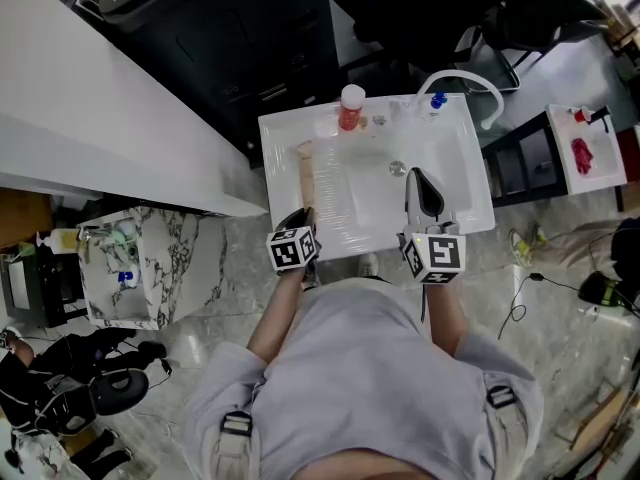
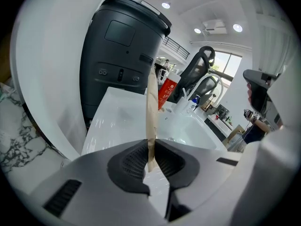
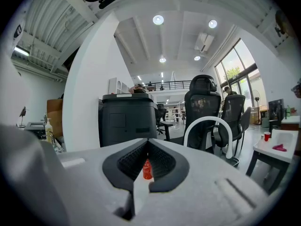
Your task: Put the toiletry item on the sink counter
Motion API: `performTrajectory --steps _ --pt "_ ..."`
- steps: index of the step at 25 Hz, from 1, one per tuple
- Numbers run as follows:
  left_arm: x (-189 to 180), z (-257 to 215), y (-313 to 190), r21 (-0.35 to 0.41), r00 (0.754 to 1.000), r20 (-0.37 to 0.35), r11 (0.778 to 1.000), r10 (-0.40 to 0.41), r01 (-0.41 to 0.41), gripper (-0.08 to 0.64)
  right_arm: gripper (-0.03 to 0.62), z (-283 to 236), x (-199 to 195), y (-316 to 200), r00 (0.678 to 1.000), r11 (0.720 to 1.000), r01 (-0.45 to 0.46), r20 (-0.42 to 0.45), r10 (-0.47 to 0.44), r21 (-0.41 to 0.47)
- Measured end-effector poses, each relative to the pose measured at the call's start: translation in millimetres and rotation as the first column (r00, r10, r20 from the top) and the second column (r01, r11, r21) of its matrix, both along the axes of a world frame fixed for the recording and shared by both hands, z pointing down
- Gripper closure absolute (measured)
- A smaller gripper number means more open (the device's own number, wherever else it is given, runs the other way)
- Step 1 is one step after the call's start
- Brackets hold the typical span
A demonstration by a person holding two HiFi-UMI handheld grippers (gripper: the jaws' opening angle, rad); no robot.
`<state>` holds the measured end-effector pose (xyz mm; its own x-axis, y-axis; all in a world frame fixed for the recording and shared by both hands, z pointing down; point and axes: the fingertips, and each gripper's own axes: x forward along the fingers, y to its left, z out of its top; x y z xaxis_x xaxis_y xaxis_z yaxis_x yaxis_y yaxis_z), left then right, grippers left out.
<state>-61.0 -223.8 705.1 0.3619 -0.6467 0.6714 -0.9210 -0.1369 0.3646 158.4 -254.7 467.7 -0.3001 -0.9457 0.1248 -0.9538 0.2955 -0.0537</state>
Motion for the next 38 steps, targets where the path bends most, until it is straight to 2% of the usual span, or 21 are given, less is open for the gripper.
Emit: performTrajectory --steps 25,29,30,31,32,38 --pt "4.0 33.6 3.1 -0.09 1.0 -0.017 0.996 0.001 -0.003 0.519 0.588 5.1 10.3 4.0 1.0 1.0 -0.019 0.006 0.02 -0.018" --pt "3.5 30.7 2.0 -0.074 1.0 -0.031 0.997 -0.004 0.001 0.518 0.588 5.5 8.1 3.3 1.0 1.0 -0.014 0.01 0.014 -0.022" --pt "3.8 28.2 0.8 -0.061 0.999 -0.035 0.998 -0.002 0.0 0.5 0.588 5.3 7.4 3.0 1.0 1.0 -0.012 0.01 0.012 -0.022" --pt "4.0 26.3 -0.2 -0.053 0.999 -0.036 0.999 0.0 -0.002 0.423 0.588 5.0 6.7 2.6 1.0 1.0 -0.01 0.011 0.01 -0.022" --pt "3.5 25.3 -0.9 -0.049 0.999 -0.034 0.999 0.001 -0.003 0.377 0.588 4.7 5.9 2.4 1.0 1.0 -0.008 0.011 0.008 -0.022" --pt "-6.5 19.2 -3.4 -0.029 1.0 -0.003 0.999 -0.02 0.02 0.37 0.588 4.1 2.5 0.3 1.0 1.0 -0.001 0.01 0.001 -0.021"
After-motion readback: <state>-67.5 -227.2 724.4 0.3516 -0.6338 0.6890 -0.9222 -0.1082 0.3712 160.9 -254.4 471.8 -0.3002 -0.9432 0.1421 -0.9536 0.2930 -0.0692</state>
